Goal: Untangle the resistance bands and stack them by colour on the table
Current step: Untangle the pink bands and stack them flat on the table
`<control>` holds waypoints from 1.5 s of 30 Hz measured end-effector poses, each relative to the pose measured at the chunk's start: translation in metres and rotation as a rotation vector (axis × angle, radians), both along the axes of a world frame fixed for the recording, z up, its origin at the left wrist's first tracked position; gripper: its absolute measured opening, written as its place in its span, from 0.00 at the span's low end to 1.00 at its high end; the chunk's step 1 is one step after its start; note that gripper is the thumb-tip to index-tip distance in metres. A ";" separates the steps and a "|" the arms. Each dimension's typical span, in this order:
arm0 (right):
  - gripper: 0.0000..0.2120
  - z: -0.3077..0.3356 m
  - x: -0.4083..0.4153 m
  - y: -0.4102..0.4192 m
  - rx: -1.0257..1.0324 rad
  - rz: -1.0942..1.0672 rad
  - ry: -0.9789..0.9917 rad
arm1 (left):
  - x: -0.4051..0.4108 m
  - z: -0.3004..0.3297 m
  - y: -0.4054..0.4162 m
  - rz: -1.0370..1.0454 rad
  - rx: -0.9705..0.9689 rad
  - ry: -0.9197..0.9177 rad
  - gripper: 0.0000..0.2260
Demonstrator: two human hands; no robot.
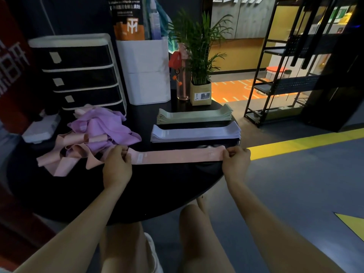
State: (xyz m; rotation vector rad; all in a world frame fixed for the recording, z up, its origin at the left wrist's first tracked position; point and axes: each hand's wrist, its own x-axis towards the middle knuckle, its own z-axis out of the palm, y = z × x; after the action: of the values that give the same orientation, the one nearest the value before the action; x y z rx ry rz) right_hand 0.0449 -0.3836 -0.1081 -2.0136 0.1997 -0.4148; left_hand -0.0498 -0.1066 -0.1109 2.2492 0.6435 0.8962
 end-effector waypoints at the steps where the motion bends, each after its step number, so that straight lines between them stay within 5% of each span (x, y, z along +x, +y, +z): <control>1: 0.08 0.000 0.000 0.000 -0.003 0.001 0.000 | 0.000 0.000 0.000 0.003 -0.004 0.002 0.08; 34: 0.15 0.003 -0.008 -0.001 -0.247 0.186 -0.055 | -0.005 0.009 -0.008 -0.057 0.044 0.118 0.11; 45: 0.14 0.034 -0.011 0.087 -0.261 0.464 -0.113 | -0.009 0.036 0.006 -0.102 0.040 0.022 0.10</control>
State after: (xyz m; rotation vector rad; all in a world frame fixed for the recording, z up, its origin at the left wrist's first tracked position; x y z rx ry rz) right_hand 0.0335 -0.2964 -0.0742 -2.2000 -0.4052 -0.2646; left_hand -0.0592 -0.1010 -0.0751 2.3086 0.5200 0.8421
